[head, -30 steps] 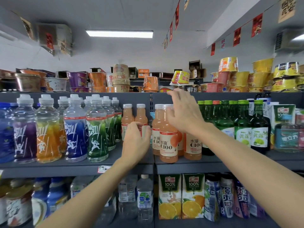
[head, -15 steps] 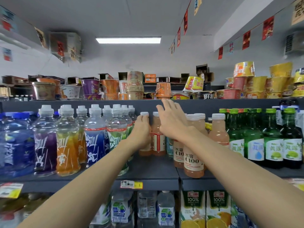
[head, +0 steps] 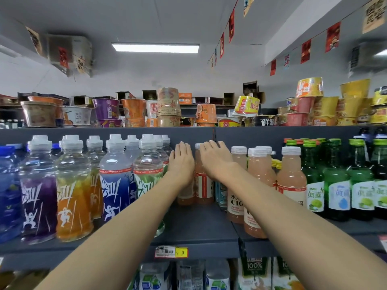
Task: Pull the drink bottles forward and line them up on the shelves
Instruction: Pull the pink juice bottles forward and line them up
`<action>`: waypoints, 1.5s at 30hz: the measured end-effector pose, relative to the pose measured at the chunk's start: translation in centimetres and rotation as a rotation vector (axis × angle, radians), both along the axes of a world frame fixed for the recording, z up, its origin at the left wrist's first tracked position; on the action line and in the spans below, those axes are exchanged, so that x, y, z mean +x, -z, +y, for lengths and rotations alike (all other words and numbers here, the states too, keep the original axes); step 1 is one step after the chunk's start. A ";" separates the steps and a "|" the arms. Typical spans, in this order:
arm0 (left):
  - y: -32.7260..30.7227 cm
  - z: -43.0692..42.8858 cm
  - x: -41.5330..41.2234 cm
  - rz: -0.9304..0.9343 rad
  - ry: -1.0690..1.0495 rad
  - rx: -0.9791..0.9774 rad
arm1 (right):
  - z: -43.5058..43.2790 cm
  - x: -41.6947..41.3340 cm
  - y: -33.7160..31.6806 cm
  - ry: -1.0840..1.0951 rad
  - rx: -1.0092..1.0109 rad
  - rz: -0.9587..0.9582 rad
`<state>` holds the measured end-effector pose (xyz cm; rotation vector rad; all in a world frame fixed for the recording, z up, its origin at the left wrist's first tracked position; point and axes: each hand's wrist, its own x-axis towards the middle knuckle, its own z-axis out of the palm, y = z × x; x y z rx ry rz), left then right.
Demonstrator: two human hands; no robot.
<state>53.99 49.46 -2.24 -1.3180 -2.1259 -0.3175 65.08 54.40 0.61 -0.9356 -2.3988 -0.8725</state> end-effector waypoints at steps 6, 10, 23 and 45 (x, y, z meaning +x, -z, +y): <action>-0.5 0.5 -0.3 0.236 -0.058 -0.026 | 0.5 -1.0 -0.7 0.005 0.041 0.005; -1.6 0.3 -0.1 0.248 -0.051 -0.008 | 0.8 -1.2 -1.8 0.015 0.039 -0.018; -4.0 -0.3 1.2 -0.197 0.135 0.128 | 1.0 -0.5 -4.7 -0.157 -0.429 0.095; -5.9 -2.9 1.3 -0.041 0.113 -0.231 | 1.1 1.4 -5.5 -0.073 -0.280 -0.143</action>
